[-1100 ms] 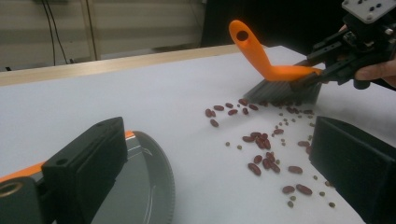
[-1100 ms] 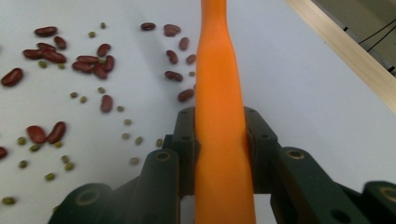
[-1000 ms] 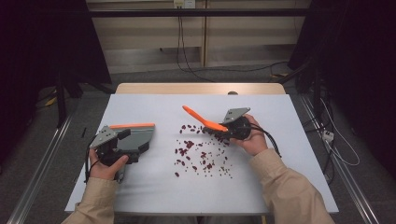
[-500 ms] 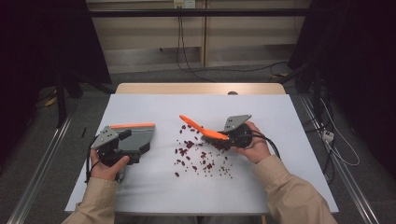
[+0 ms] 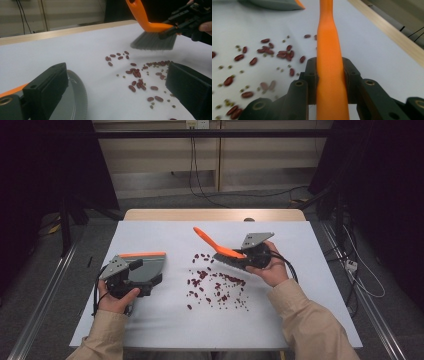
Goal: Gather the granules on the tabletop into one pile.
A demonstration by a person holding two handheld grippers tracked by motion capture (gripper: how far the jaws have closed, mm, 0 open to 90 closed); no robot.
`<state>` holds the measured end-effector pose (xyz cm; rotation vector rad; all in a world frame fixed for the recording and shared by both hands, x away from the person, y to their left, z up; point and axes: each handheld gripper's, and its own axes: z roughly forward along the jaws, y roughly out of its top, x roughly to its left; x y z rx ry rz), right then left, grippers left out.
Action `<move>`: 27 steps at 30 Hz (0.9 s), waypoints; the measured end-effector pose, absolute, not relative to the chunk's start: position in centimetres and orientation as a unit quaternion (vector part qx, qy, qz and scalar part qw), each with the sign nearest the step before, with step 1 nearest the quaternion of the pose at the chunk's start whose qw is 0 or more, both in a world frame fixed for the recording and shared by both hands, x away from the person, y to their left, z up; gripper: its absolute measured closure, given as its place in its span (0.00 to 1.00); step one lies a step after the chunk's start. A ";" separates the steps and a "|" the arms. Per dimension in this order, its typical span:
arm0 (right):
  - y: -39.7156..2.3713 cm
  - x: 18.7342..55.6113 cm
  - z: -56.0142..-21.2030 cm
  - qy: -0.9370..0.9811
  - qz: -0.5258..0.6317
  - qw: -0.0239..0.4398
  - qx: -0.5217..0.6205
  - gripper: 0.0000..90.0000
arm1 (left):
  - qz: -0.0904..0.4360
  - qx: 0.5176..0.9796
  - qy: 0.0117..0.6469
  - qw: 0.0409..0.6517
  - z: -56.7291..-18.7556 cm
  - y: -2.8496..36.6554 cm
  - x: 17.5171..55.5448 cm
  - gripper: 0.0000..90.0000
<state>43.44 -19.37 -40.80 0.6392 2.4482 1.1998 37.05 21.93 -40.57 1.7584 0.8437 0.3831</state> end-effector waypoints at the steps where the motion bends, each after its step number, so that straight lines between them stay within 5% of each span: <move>1: -19.3 44.0 -40.7 0.859 0.425 0.172 0.228 0.79 | 0.161 0.742 0.356 0.545 -40.6 21.9 37.1 0.05; 27: -14.2 52.4 -43.3 0.860 0.418 0.200 0.213 0.79 | 0.161 0.742 0.361 0.541 -40.8 21.9 37.2 0.05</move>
